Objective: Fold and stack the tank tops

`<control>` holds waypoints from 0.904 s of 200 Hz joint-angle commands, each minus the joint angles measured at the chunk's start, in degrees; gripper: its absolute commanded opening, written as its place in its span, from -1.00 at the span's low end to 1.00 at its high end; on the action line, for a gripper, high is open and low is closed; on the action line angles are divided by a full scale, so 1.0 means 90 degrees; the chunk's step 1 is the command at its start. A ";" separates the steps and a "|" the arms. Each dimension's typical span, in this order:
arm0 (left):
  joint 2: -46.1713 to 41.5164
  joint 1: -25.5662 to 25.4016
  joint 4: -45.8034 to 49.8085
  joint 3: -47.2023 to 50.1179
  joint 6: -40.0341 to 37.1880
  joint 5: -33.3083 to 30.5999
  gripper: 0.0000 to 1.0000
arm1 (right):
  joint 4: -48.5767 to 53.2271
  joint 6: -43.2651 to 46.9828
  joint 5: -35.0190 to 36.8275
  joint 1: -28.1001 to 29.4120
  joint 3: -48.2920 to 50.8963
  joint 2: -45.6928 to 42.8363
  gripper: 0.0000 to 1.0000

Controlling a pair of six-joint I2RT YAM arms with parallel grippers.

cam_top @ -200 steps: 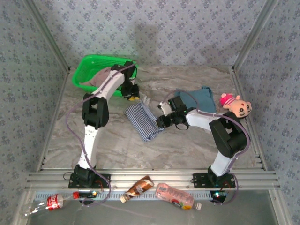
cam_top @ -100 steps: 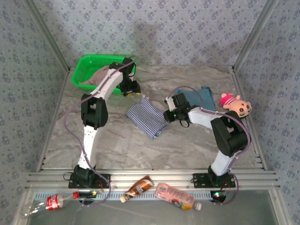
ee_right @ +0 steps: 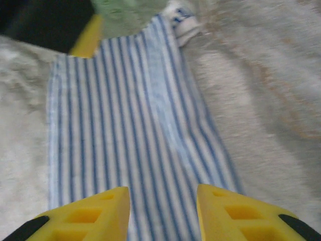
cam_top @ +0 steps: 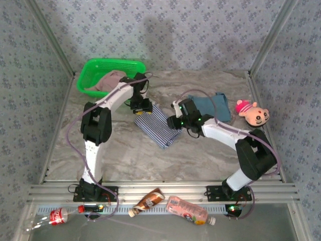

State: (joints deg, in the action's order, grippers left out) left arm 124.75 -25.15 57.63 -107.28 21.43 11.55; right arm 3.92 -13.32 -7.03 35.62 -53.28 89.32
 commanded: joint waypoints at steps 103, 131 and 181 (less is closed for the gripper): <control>-0.0489 -0.0117 -0.0778 0.1986 -0.0295 -0.0003 -0.07 | 0.0504 -0.0368 0.0203 0.0348 0.0539 0.0745 -0.09; -0.0842 -0.0257 -0.1134 0.2824 0.0131 0.0162 -0.08 | 0.0854 -0.0082 0.0151 0.0115 0.0471 0.0365 0.00; -0.1634 -0.0546 -0.1448 0.3677 0.1080 0.0407 -0.07 | 0.1826 -0.1873 0.1058 0.0071 0.0667 -0.0942 0.23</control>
State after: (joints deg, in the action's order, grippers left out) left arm 112.73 -28.71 44.10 -77.71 25.91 14.04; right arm 11.90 -20.18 -3.79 36.25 -48.05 85.73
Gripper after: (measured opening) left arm 0.463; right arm 0.597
